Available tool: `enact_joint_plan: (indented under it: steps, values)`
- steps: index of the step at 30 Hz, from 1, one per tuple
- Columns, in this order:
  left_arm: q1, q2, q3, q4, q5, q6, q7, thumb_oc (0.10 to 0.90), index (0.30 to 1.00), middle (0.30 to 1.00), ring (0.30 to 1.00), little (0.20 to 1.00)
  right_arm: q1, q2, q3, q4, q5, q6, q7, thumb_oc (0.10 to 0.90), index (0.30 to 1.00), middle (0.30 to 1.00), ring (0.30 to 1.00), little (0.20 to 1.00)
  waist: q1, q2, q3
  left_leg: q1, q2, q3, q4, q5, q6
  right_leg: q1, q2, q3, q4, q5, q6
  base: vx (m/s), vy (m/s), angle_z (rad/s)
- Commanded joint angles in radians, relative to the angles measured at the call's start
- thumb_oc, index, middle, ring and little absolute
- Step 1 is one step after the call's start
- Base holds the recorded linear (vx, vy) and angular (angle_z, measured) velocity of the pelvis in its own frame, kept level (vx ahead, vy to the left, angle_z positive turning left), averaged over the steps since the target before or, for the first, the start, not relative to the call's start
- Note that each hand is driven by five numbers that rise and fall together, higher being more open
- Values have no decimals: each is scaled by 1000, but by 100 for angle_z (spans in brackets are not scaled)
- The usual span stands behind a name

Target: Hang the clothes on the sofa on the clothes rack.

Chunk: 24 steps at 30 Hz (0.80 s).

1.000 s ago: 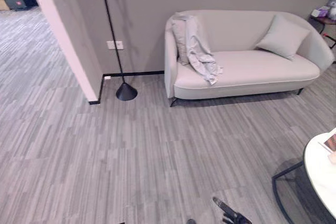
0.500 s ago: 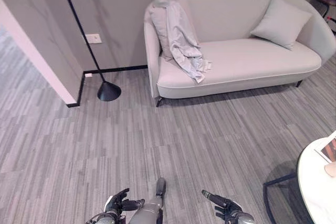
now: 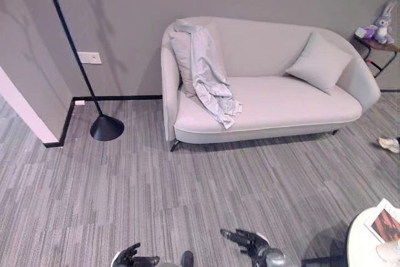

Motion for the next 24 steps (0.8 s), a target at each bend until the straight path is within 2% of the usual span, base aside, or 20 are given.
enact_joint_plan:
  steps: [1,2,3,4,6,8,10,11,12,14,15,16,17,19,22,23,24]
  values:
    - [8,-13,-3,15,20,-29,20,800,900,900,900,900,-9,-40,-11,-78,-46,-37,-24,800,900,900,900,900,15,35,-15,32,82,18,-1,-33,-57,70,-112,-115,-327,138,-65,232,-72,28]
    - [7,-13,-2,20,23,-28,20,800,900,900,900,900,-6,-51,-14,-106,-50,-37,-28,800,900,900,900,900,11,46,-13,49,96,1,-10,-44,-69,70,-159,-141,-392,92,-103,229,-121,37]
    - [8,-12,0,23,24,-28,19,800,900,900,900,900,-3,-59,-19,-128,-47,-37,-29,800,900,900,900,900,9,50,-15,54,104,-10,-11,-52,-80,65,-193,-143,-444,85,-121,217,-180,40]
    - [9,-10,2,25,21,-29,23,800,900,900,900,900,-1,-68,-25,-148,-43,-36,-31,800,900,900,900,900,7,48,-12,65,110,-23,-13,-68,-91,65,-240,-127,-521,106,-122,220,-228,53]
    - [4,-7,9,33,21,-32,31,800,900,900,900,900,2,-74,-35,-161,-36,-34,-35,800,900,900,900,900,-2,35,-17,76,117,-58,-19,-91,-112,54,-323,-64,-678,212,-97,240,-310,57]
    - [-4,-4,14,46,22,-34,43,800,900,900,900,900,9,-74,-39,-183,-46,-29,-35,800,900,900,900,900,-12,16,-20,98,138,-97,-23,-115,-136,46,-403,18,-767,351,-56,302,-408,61]
    - [-12,-3,9,49,27,-37,52,800,900,900,900,900,18,-75,-33,-205,-62,-25,-33,800,900,900,900,900,-27,-6,-22,120,162,-130,-27,-132,-162,44,-431,121,-793,455,-26,318,-430,77]
    - [-12,0,4,48,28,-37,54,800,900,900,900,900,20,-77,-24,-214,-68,-23,-31,800,900,900,900,900,-32,-15,-22,130,177,-141,-28,-136,-174,38,-423,163,-784,475,-17,289,-374,94]
    - [-17,4,0,40,33,-39,54,800,900,900,900,900,21,-82,-23,-236,-81,-21,-30,800,900,900,900,900,-34,-30,-29,129,187,-153,-25,-137,-185,55,-403,175,-786,430,-10,275,-362,121]
    - [-11,18,7,36,49,-38,61,800,900,900,900,900,14,-74,-3,-251,-99,-25,-27,800,900,900,900,900,-27,-44,-35,148,237,-155,-29,-139,-213,53,-365,134,-753,328,3,208,-340,81]
    - [-11,18,7,36,49,-38,61,800,900,900,900,900,14,-74,-3,-251,-99,-25,-27,800,900,900,900,900,-27,-43,-35,150,239,-155,-31,-138,-214,53,-363,133,-752,327,3,233,-500,11]
    - [-2,22,18,28,41,-36,63,800,900,900,900,900,0,-81,24,-288,-124,-23,-26,800,900,900,900,900,-18,-33,-38,163,315,-175,-30,-133,-238,41,-296,91,-712,179,-28,203,-508,-13]
    - [-2,19,24,34,27,-38,69,800,900,900,900,900,-10,-87,35,-295,-131,-26,-29,800,900,900,900,900,-18,-26,-34,155,348,-187,-22,-114,-247,34,-257,74,-690,149,-47,248,-685,-22]
    - [-5,6,32,31,-15,-40,78,800,900,900,900,900,-20,-106,52,-325,-139,-32,-38,800,900,900,900,900,-15,-15,-23,128,389,-215,14,-65,-255,30,-200,36,-668,125,-78,127,-477,-6]
    - [4,-16,34,23,-29,-45,82,800,900,900,900,900,-19,-143,71,-399,-135,-49,-44,800,900,900,900,900,-8,3,-14,60,422,-238,133,63,-239,73,-134,14,-712,102,-128,117,-355,16]
    - [4,-16,34,22,-29,-45,82,800,900,900,900,900,-18,-144,71,-400,-134,-49,-44,800,900,900,900,900,-9,4,-14,58,423,-240,135,62,-240,74,-133,12,-713,103,-128,144,-351,2]
    - [11,-25,36,4,-32,-40,85,800,900,900,900,900,-5,-170,78,-438,-141,-54,-51,800,900,900,900,900,-6,9,-4,10,445,-191,221,152,-219,116,-102,-5,-753,90,-162,144,-355,-7]
